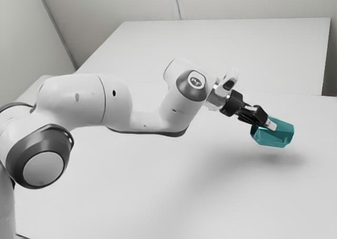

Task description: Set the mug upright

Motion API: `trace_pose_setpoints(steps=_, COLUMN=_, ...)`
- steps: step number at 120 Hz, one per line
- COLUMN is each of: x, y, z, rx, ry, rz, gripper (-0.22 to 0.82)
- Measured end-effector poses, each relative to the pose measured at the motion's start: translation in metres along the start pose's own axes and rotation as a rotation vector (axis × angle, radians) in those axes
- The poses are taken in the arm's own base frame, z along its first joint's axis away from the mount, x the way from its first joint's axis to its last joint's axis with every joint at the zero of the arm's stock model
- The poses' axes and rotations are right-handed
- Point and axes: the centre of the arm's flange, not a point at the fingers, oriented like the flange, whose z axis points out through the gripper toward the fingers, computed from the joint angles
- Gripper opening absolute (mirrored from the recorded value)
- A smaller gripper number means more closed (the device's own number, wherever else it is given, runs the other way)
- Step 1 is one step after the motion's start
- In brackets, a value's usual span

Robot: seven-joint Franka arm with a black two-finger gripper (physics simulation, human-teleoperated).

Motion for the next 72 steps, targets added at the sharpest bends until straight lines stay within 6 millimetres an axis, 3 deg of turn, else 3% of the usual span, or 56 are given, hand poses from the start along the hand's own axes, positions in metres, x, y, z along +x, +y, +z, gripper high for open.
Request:
trace_pose_setpoints(steps=43, x=-0.009, y=0.002, z=-0.095, rx=0.288, ry=-0.153, rz=0.117, gripper=-0.18)
trace_pose_setpoints(steps=72, x=-0.026, y=-0.010, z=-0.134, rx=0.454, ry=-0.260, rz=0.093, gripper=-0.18)
